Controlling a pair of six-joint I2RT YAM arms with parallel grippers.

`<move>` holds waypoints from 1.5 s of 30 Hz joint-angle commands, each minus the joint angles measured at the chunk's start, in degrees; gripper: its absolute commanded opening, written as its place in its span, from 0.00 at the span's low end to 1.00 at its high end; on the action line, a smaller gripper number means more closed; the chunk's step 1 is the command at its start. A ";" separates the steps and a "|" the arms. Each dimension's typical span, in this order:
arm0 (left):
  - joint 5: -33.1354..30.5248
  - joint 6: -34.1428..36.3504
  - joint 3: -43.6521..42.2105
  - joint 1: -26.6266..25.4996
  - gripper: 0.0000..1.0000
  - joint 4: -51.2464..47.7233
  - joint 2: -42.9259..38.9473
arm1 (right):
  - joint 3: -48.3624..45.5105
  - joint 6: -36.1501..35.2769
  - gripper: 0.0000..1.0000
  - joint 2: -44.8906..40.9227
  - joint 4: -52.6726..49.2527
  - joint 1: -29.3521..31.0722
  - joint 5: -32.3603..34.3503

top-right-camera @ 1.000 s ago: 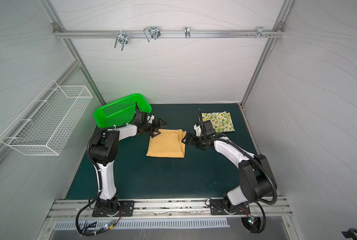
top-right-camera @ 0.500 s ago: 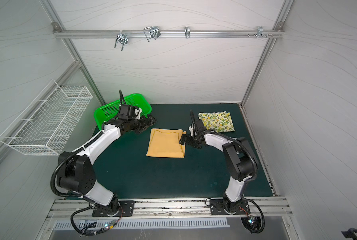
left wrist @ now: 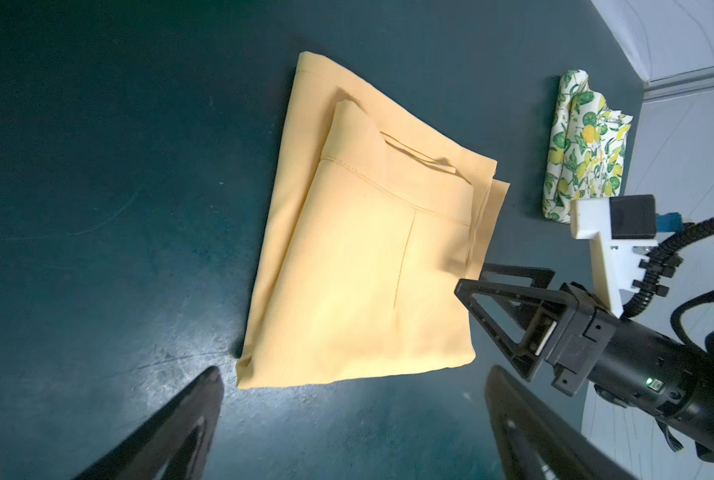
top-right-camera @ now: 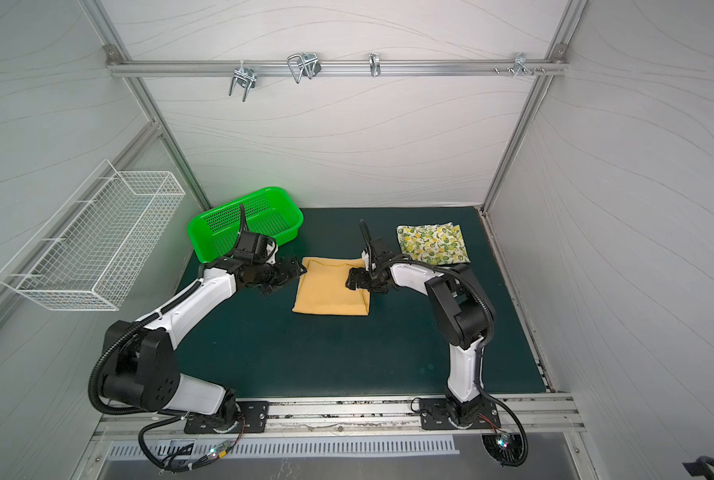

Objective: Fold and stack the skirts

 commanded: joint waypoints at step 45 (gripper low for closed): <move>8.39 -3.02 -11.68 0.41 0.99 16.87 -5.70 | 53.99 -19.01 0.00 11.19 -48.44 -16.80 17.77</move>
